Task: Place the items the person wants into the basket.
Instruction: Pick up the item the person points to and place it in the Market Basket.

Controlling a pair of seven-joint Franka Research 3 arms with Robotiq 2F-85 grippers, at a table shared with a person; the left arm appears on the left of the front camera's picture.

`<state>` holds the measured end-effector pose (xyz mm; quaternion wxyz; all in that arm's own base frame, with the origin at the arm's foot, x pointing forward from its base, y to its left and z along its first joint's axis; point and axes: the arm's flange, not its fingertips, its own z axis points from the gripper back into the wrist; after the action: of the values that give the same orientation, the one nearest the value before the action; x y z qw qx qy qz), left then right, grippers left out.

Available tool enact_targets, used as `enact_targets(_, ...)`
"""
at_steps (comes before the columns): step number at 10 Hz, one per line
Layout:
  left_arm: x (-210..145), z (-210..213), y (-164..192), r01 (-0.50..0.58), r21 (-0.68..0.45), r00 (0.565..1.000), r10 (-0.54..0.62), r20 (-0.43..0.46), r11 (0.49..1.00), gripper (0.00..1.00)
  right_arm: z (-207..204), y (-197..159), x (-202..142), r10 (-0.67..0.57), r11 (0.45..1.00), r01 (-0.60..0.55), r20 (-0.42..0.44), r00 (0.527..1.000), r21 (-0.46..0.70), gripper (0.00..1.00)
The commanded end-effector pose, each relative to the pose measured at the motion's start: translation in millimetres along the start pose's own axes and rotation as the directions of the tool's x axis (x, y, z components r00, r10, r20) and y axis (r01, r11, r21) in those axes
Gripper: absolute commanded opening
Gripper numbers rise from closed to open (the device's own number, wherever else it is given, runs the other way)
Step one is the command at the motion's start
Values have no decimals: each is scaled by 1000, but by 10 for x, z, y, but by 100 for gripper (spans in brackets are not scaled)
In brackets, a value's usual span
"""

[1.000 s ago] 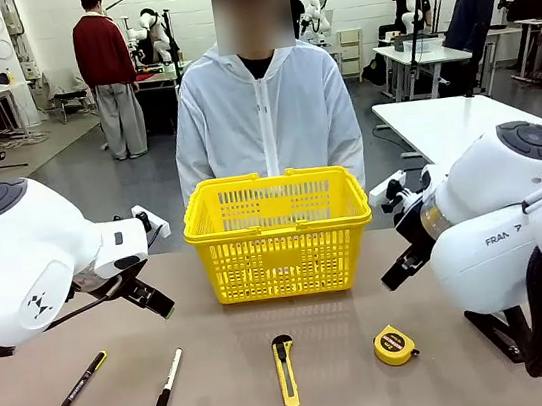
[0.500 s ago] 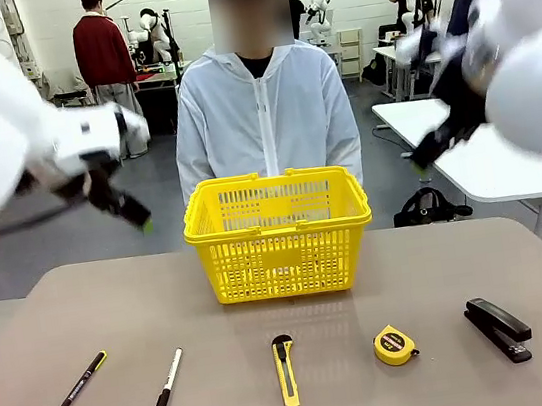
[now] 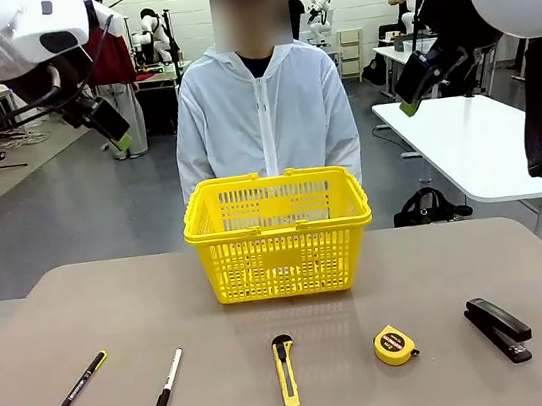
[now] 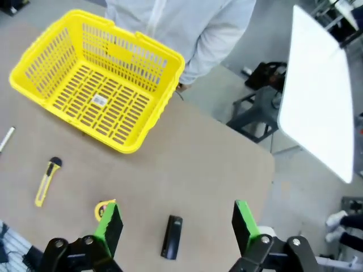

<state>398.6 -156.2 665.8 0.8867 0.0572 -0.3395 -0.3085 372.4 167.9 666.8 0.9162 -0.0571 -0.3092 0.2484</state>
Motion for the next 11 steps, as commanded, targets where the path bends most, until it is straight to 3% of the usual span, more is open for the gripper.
enact_targets(1, -51, -39, -70, -13, 56, 1000, 15, -26, 998, 100, -172, 90, -85, 1, 997, -7, -78, 997, -81, 100)
enact_targets(2, 0, 0, 0, 0, 0, 1000, 0, 0, 1000, 100, 0, 0, 0, 0, 1000, 0, 0, 1000, 0, 100)
enact_targets(5, -2, -4, -1, 0, 8, 1000, 0, -5, 1000, 100, -64, 13, -17, 7, 1000, -7, -23, 1000, -19, 100)
enact_targets(6, -160, 64, 336, -81, -151, 996, 74, -51, 985, 100, 82, -177, -203, -11, 996, 13, -27, 1000, 88, 100)
enact_targets(8, -552, 363, 946, -184, -401, 983, 172, -67, 897, 100, 389, -703, -639, -64, 941, 63, -7, 998, 333, 100)
enact_targets(9, -734, 439, 1099, -230, -448, 972, 221, -74, 864, 100, 504, -967, -841, -129, 906, 105, 33, 991, 410, 100)
enact_targets(11, -1040, 701, 1407, -300, -437, 950, 305, -62, 848, 100, 689, -1300, -1221, -197, 865, 149, 51, 979, 479, 100)
